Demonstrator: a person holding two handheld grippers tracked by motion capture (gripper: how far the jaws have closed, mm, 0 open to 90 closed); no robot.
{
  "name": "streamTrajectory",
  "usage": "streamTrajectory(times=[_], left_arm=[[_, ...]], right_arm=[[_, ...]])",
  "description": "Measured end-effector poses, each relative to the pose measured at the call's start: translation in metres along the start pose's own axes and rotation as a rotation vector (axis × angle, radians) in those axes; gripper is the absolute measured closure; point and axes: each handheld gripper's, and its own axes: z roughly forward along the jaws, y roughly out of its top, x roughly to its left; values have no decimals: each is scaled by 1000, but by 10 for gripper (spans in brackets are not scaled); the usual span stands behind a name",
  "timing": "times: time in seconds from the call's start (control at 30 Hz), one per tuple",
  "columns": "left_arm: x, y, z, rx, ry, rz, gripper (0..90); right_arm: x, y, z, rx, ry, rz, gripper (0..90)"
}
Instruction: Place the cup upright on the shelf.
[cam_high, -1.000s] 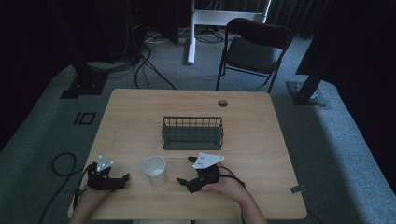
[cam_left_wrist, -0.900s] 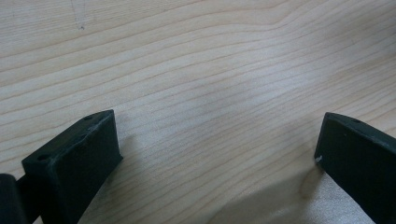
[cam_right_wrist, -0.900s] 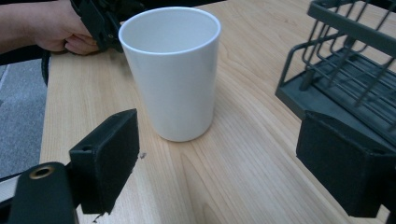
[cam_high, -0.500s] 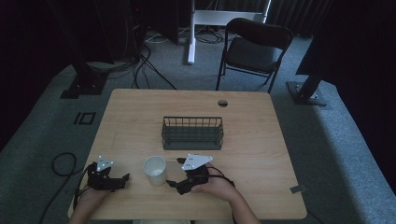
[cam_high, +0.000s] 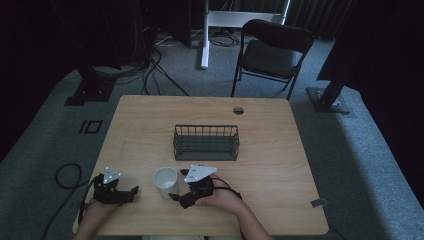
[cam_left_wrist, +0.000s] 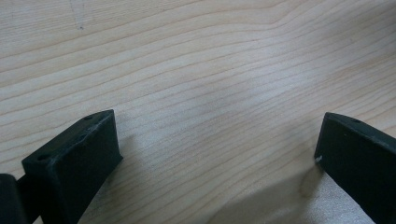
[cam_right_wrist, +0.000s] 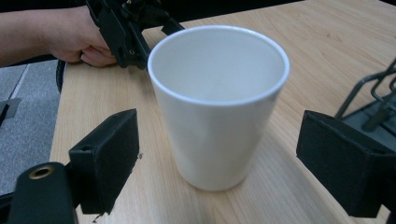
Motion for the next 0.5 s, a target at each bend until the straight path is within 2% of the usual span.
streamTrajectory(times=[0.5], left_arm=[[0, 0, 0, 0, 0, 0, 1]], right_arm=[[3, 13, 19, -12, -4, -30, 129]])
